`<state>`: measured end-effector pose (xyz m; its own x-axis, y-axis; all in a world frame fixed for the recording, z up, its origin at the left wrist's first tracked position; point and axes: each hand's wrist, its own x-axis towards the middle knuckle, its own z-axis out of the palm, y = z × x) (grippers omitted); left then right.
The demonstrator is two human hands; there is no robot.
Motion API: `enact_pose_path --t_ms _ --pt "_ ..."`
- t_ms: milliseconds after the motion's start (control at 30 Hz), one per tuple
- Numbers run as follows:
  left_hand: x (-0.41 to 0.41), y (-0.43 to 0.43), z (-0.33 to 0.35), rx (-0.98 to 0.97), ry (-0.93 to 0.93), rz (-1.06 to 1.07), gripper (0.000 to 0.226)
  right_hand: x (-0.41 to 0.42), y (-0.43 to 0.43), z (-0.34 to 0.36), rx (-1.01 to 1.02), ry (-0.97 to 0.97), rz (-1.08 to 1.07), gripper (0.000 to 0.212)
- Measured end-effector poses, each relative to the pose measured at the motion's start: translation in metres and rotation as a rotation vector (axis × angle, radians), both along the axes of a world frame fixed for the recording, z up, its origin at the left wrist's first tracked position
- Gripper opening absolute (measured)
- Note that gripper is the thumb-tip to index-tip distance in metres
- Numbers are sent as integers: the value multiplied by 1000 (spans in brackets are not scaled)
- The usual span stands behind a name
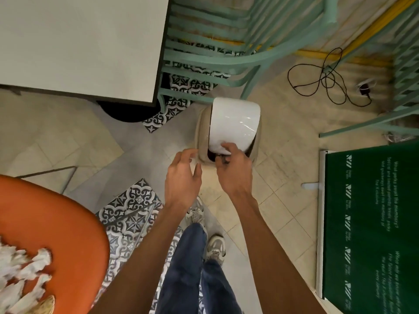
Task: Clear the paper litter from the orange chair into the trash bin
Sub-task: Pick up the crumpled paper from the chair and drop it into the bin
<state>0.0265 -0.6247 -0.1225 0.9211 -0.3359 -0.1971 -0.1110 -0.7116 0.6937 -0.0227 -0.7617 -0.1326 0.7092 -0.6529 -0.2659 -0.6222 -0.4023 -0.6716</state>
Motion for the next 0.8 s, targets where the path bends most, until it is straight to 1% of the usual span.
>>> enact_pose_path --t_ms 133,233,400,467,600,667,800 --pt "-36 34 14 -1 -39 57 29 -21 13 20 2 9 54 41" --pt "-63 69 35 -19 -54 132 24 -41 36 45 21 -63 116 36" --pt "-103 147 63 20 -75 294 15 -75 96 78 148 -93 224 28" --pt "-114 188 72 24 -84 382 15 -82 131 85 200 -87 285 25" --pt "-131 258 86 62 -70 548 12 -85 199 86 253 -78 433 20" --pt "-135 282 88 79 -82 599 9 -82 225 83 266 -81 492 19" --pt "-146 364 73 111 -79 728 9 -69 311 63 289 -85 666 19"
